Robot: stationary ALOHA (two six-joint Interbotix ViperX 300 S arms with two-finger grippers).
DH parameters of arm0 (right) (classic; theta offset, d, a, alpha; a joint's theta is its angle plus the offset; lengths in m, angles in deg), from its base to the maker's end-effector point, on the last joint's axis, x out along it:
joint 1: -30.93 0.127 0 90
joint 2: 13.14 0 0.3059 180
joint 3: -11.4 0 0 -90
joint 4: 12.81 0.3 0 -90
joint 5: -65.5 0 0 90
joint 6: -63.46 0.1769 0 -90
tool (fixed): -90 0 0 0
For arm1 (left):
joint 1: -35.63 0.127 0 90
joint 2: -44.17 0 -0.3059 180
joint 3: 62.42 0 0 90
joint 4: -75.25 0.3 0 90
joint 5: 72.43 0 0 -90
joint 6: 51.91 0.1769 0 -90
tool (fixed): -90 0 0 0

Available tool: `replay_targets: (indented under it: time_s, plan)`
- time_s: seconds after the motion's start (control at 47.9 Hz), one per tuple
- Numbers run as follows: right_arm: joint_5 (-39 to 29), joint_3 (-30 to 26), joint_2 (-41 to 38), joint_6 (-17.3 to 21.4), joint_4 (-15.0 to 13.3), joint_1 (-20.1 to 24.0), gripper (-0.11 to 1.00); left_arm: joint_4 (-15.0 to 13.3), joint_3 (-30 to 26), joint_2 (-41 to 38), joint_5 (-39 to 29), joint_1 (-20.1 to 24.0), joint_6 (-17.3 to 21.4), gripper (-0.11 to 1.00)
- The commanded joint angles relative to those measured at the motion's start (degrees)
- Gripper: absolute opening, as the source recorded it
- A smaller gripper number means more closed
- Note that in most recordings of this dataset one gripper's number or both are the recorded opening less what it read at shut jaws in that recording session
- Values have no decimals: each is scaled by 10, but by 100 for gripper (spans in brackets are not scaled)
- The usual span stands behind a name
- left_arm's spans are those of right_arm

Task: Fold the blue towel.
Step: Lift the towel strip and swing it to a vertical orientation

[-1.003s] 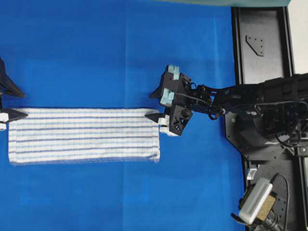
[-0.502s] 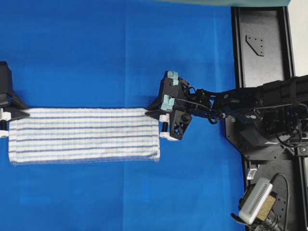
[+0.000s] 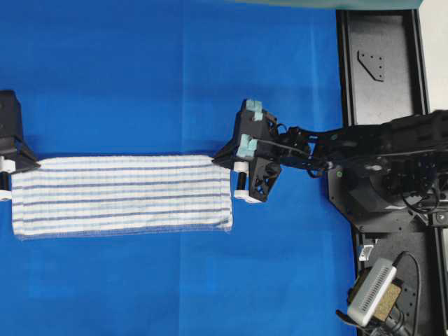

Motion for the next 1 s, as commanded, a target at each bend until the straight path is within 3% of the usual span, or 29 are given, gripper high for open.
replay_targets:
  time_s: [0.0,0.23,0.481,0.606,0.773,0.982]
  plan:
    - [-19,-11,45,-1,-1,0,14,0,-17,45,-32,1,-2,3]
    - [-99,-25,142,-2,-2,0,14,0,-54,154,-126,-7,-10,3]
    - [-181,-51,225,-2,-11,-1,14,-1,-73,228,-149,-41,-32,3]
    - [-195,-58,234,-2,-15,0,14,-1,-77,240,-149,-52,-61,3]
    - [-189,-63,220,-1,-33,-9,14,-1,-79,237,-145,-53,-69,3]
    - [-169,-98,176,-2,-60,-68,14,-1,-91,217,-113,-62,-83,3]
